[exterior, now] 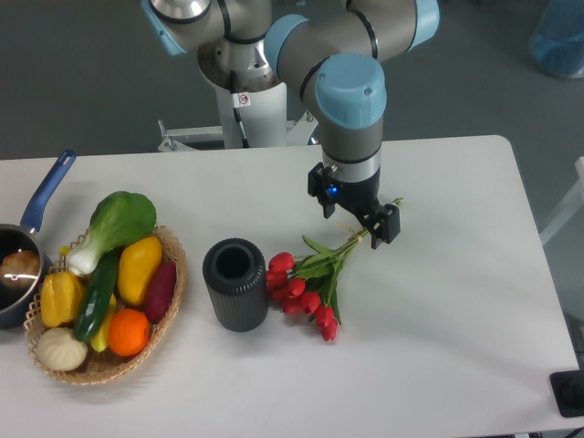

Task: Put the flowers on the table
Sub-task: 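Raise the open gripper up and away from the tulips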

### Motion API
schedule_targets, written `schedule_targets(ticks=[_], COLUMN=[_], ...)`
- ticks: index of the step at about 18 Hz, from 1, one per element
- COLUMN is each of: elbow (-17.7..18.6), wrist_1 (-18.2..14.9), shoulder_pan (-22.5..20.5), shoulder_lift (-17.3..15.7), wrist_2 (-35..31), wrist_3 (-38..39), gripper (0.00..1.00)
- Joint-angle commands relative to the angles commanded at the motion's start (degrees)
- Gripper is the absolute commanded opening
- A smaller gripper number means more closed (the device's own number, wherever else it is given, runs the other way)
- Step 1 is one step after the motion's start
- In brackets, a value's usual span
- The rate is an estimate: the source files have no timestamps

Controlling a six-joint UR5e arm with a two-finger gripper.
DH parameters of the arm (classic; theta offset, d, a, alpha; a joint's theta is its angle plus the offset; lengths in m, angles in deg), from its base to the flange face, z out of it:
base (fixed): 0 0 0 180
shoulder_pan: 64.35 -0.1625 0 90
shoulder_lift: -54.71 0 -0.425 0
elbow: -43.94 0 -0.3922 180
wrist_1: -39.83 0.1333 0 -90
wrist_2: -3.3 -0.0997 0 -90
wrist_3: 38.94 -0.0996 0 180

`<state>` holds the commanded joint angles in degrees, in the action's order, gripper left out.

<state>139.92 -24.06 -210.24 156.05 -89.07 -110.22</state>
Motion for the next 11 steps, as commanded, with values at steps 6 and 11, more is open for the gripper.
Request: schedule_targets(ticks=[6,11], elbow=[-0.44,0.26], wrist_1=[-0.18,-0.18], shoulder_pan=[-0.62,-0.79], shoulder_lift=[0.0,0.17], wrist_2=[0.09,1.66], wrist_3=[-0.09,-0.09], gripper=[1.0,1.0])
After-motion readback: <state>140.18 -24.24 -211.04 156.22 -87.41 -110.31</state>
